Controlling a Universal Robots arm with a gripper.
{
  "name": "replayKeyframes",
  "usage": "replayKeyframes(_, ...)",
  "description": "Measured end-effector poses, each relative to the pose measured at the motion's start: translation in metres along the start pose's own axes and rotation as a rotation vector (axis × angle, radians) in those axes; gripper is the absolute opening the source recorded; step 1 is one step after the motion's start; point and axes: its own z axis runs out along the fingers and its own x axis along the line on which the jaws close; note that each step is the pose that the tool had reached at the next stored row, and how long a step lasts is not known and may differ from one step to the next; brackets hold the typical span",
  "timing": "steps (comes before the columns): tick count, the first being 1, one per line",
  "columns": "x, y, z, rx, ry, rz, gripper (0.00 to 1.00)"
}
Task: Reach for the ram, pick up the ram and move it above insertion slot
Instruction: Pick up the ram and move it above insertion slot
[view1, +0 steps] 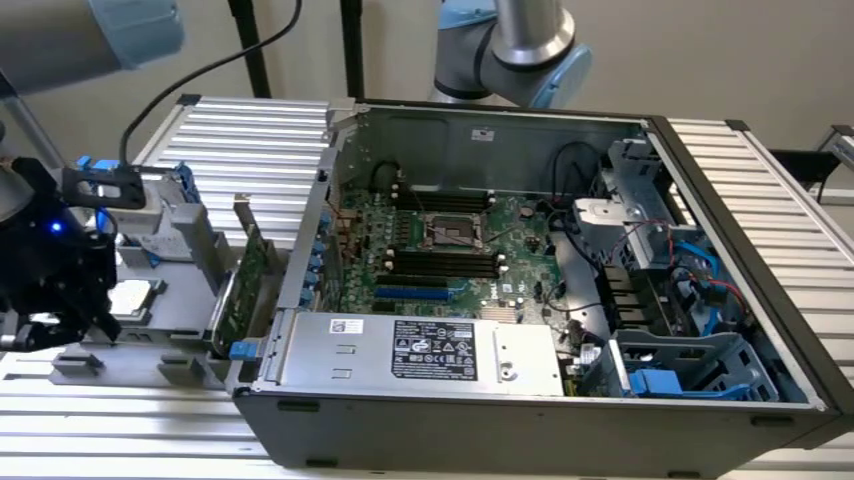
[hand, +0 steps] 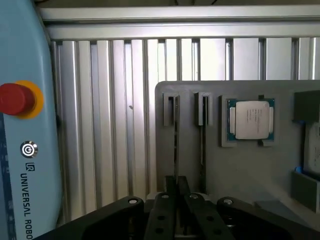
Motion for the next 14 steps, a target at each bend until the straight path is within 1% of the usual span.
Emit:
replayKeyframes(8,-0.001,-0.0069,-0.0367,-0.0008,0.0002,-0.019,0.14)
replayKeyframes(14,-0.001,-0.0133,-0.0637,-0.001,-0.0014,-0.037,0.14)
